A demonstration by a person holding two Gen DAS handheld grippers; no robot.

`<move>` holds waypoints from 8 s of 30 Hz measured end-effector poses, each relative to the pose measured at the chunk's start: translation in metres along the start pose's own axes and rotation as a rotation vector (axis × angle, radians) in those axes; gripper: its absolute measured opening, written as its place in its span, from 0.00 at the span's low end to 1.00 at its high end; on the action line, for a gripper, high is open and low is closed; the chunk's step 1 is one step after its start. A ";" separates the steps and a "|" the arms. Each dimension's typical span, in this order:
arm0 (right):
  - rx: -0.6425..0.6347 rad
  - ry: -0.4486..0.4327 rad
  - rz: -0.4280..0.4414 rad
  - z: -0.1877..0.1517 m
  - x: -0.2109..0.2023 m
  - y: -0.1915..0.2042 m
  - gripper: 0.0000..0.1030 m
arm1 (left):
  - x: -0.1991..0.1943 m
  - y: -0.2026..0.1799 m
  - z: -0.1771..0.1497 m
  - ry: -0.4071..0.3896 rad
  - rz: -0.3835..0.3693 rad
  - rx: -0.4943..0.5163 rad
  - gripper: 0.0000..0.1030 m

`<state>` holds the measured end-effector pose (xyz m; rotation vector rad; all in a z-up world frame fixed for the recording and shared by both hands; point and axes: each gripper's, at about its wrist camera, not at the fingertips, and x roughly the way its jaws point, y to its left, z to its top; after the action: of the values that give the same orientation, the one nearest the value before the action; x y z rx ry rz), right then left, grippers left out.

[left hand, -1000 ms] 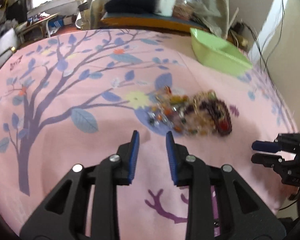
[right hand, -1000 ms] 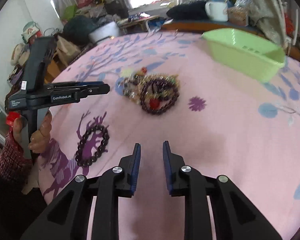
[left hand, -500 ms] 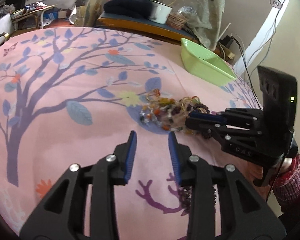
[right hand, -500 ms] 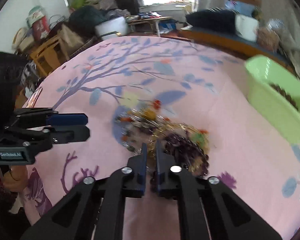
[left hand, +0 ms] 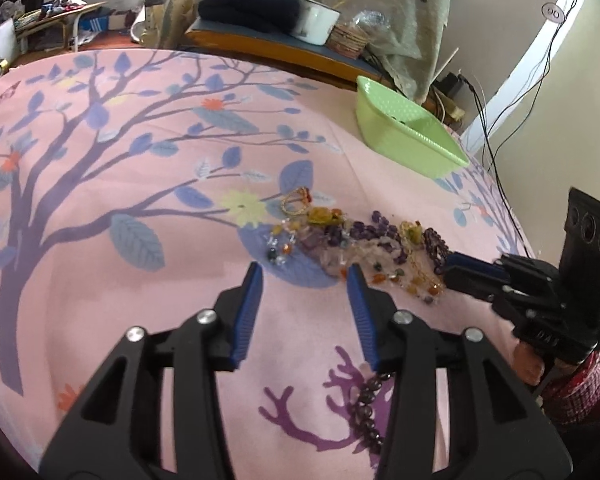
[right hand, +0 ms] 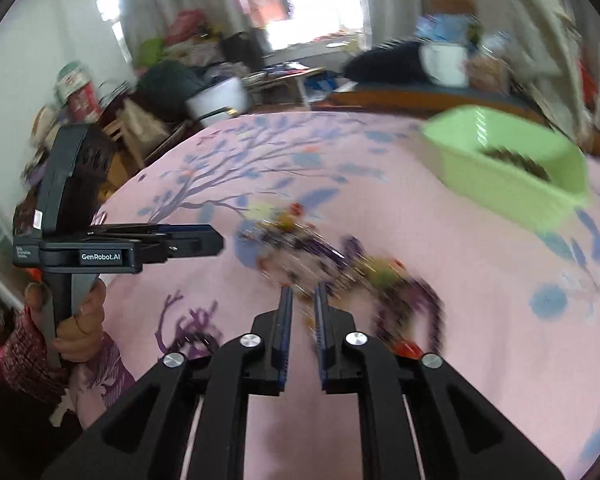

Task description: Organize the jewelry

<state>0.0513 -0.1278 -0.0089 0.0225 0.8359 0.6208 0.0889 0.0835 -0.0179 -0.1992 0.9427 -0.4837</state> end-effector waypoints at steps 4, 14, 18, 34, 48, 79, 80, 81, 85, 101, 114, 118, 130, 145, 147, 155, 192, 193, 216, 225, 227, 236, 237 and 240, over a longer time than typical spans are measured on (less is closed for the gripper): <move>-0.085 0.047 -0.019 0.013 0.030 0.016 0.03 | -0.004 -0.006 -0.004 -0.003 -0.005 0.033 0.41; -0.110 0.149 -0.039 0.020 0.056 0.025 0.11 | 0.000 -0.006 -0.011 0.020 -0.011 0.038 0.46; -0.150 0.166 -0.056 0.018 0.057 0.033 0.11 | -0.004 -0.004 -0.010 0.009 -0.016 0.032 0.47; -0.032 0.043 0.059 0.028 0.012 0.015 0.00 | -0.025 -0.032 -0.017 -0.062 0.045 0.164 0.59; 0.075 -0.221 0.137 0.087 -0.100 -0.006 0.00 | -0.027 -0.124 0.010 -0.172 0.005 0.415 0.83; 0.278 -0.378 0.009 0.141 -0.065 -0.155 0.00 | 0.090 -0.165 0.190 -0.113 -0.080 0.304 0.05; 0.294 -0.363 0.016 0.137 -0.055 -0.162 0.00 | 0.098 -0.160 0.189 -0.097 -0.077 0.299 0.05; 0.308 -0.345 0.027 0.134 -0.045 -0.167 0.00 | 0.108 -0.156 0.188 -0.078 -0.069 0.296 0.05; 0.366 -0.286 0.058 0.121 -0.015 -0.178 0.00 | 0.131 -0.146 0.181 -0.033 -0.039 0.289 0.05; 0.452 -0.277 0.038 0.089 -0.007 -0.175 0.00 | 0.152 -0.113 0.200 0.055 0.032 0.137 0.05; 0.268 -0.069 0.056 0.056 0.032 -0.123 0.22 | 0.047 -0.079 0.149 -0.051 -0.044 0.133 0.05; 0.255 -0.012 0.010 0.065 0.060 -0.129 0.00 | 0.021 -0.062 0.122 -0.081 -0.024 0.128 0.05; 0.397 -0.054 -0.011 0.119 0.018 -0.170 0.00 | -0.003 -0.036 0.087 -0.146 0.008 0.100 0.05; 0.382 -0.111 0.000 0.075 -0.044 -0.128 0.09 | -0.039 -0.008 0.054 -0.159 0.102 0.091 0.06; 0.312 -0.117 0.024 0.067 -0.043 -0.108 0.09 | -0.036 -0.005 0.045 -0.131 0.093 0.085 0.06; 0.057 0.039 0.030 0.035 0.005 -0.037 0.00 | -0.009 -0.003 0.013 -0.032 0.056 0.069 0.05; -0.082 -0.181 -0.136 -0.008 -0.087 0.008 0.00 | -0.001 -0.093 -0.024 -0.047 -0.014 0.371 0.77; -0.077 -0.191 -0.135 -0.007 -0.091 0.007 0.00 | 0.001 -0.099 -0.024 -0.049 -0.020 0.389 0.78; -0.043 -0.505 -0.167 0.071 -0.176 -0.019 0.00 | -0.002 -0.164 0.093 -0.087 -0.142 0.471 0.06; 0.102 -0.568 -0.153 0.125 -0.189 -0.083 0.00 | -0.017 -0.202 0.186 -0.193 -0.152 0.441 0.06; 0.118 -0.578 -0.172 0.134 -0.191 -0.094 0.00 | -0.017 -0.207 0.201 -0.220 -0.145 0.428 0.06; 0.170 -0.552 -0.217 0.144 -0.164 -0.137 0.00 | 0.035 -0.211 0.235 -0.197 -0.147 0.367 0.06; 0.179 -0.541 -0.213 0.142 -0.157 -0.140 0.00 | 0.043 -0.209 0.235 -0.182 -0.145 0.361 0.06; 0.213 -0.493 -0.199 0.132 -0.131 -0.152 0.00 | 0.063 -0.201 0.235 -0.150 -0.129 0.349 0.06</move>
<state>0.1543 -0.2929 0.1320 0.2727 0.4144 0.3144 0.2487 -0.1331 0.1461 0.0206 0.6888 -0.7332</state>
